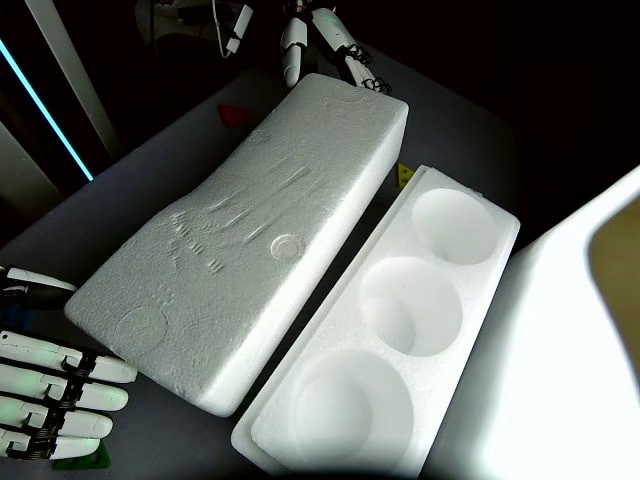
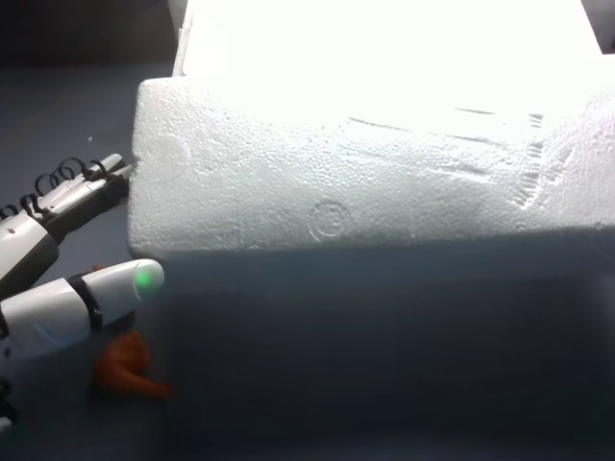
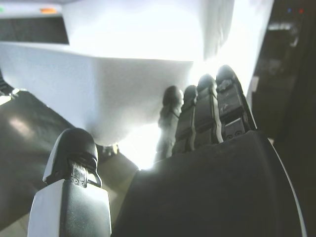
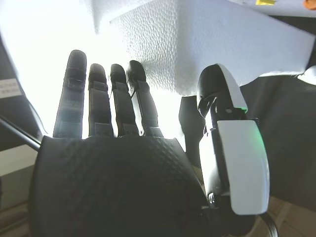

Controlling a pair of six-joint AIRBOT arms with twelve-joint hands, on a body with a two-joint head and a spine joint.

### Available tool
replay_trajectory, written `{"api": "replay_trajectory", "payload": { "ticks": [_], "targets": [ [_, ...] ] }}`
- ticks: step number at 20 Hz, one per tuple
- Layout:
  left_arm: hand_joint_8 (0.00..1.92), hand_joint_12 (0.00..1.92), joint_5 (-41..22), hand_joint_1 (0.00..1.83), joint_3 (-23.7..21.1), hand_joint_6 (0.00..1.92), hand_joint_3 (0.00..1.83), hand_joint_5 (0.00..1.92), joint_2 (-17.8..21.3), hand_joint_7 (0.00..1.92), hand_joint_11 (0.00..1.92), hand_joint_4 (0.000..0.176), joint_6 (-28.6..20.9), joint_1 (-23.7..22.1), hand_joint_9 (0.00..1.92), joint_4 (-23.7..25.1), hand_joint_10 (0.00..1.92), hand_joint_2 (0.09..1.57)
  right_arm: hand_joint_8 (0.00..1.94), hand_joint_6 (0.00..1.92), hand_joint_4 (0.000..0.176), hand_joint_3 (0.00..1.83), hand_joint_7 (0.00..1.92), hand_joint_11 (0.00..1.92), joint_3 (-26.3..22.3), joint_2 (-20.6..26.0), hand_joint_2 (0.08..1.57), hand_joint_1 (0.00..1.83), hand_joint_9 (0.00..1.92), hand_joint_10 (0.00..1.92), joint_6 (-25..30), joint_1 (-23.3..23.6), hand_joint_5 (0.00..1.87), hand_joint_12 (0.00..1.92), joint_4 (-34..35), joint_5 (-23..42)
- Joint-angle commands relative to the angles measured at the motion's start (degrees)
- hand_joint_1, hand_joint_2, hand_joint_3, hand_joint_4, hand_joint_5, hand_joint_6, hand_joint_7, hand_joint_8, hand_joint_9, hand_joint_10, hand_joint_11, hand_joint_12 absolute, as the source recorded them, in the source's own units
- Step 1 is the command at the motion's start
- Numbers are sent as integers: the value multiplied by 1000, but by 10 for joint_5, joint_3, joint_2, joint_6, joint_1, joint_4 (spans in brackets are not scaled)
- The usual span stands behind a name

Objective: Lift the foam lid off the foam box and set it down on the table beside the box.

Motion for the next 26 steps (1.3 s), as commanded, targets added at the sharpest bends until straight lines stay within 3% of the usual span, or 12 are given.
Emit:
{"api": "replay_trajectory", "payload": {
  "ticks": [1, 4, 5, 7, 9, 12, 18, 20, 22, 23, 25, 26],
  "targets": [
    [0, 0, -59, 234, 3, 4, 0, 179, -7, 0, 0, 44, -8, -3, 0, 19, 0, 1174, 0, 7, 0, 3, 116, 0, 4, 1, 1242, 471, 45, 149, 9, -2, 268, 961, -10, 72],
    [0, 0, -46, 256, 11, 10, 0, 195, -19, 0, 0, 46, -12, -2, 0, 14, 0, 1173, 3, 5, 0, 0, 86, 0, 14, -8, 1259, 459, 1, 159, 18, -11, 248, 647, -2, 67],
    [0, 0, -43, 281, 13, 9, 0, 194, -20, 0, 0, 17, -12, -2, 0, 11, 0, 1175, 2, 6, 0, 0, 93, 0, 17, -11, 1250, 445, 8, 162, 19, -11, 254, 579, 0, 62],
    [0, 0, -39, 283, 14, 0, 0, 160, -20, 0, 0, 0, -8, -2, 0, 5, 0, 1174, 3, 3, 0, 0, 87, 0, 24, -18, 1241, 455, 6, 163, 21, -13, 249, 582, 7, 51],
    [0, 0, -35, 275, 16, 0, 0, 53, -19, 0, 0, 19, -6, -2, 0, 1, 0, 1155, 0, 2, 0, 0, 13, 0, 26, -21, 1211, 433, 0, 58, 22, -17, 122, 682, 13, 47],
    [0, 0, -32, 300, 16, 0, 0, 0, -16, 0, 0, 0, -1, 0, 0, -6, 0, 1135, 0, 0, 0, 0, 0, 0, 29, -21, 1179, 398, 23, 33, 22, -19, 1, 1111, 20, 41],
    [0, 0, -63, 296, 7, 0, 0, 0, 1, 0, 0, 10, 10, 19, 0, -33, 0, 1089, 0, 0, 0, 0, 0, 0, 26, -14, 1169, 380, 0, 0, 21, -21, 0, 1061, 27, 59],
    [0, 0, -82, 253, 2, 0, 0, 0, 12, 0, 0, 20, 16, 17, 0, -29, 0, 1108, 0, 0, 0, 1, 0, 0, 21, -7, 1180, 362, 0, 0, 21, -21, 0, 473, 17, 78],
    [0, 0, -92, 261, -1, 0, 0, 0, 21, 0, 0, 9, 26, 7, 0, -18, 0, 1117, 0, 0, 0, 7, 0, 0, 15, 0, 1207, 338, 0, 0, 11, -12, 0, 46, 1, 90],
    [0, 0, -96, 260, 0, 0, 0, 0, 25, 0, 0, 0, 29, 1, 0, -11, 0, 1119, 0, 0, 0, 13, 0, 16, 13, 3, 1225, 323, 0, 0, 5, -7, 0, 17, -7, 94],
    [0, 0, -98, 223, 3, 0, 0, 0, 34, 0, 0, 32, 38, -18, 0, 4, 0, 1117, 0, 0, 1, 20, 0, 0, 10, 9, 1250, 304, 0, 0, -11, 8, 0, 0, -26, 97],
    [0, 0, -95, 223, 6, 0, 5, 0, 37, 0, 0, 31, 41, -30, 0, 13, 0, 1128, 0, 0, 6, 24, 0, 0, 11, 12, 1263, 292, 0, 0, -18, 17, 0, 0, -37, 96]
  ]
}}
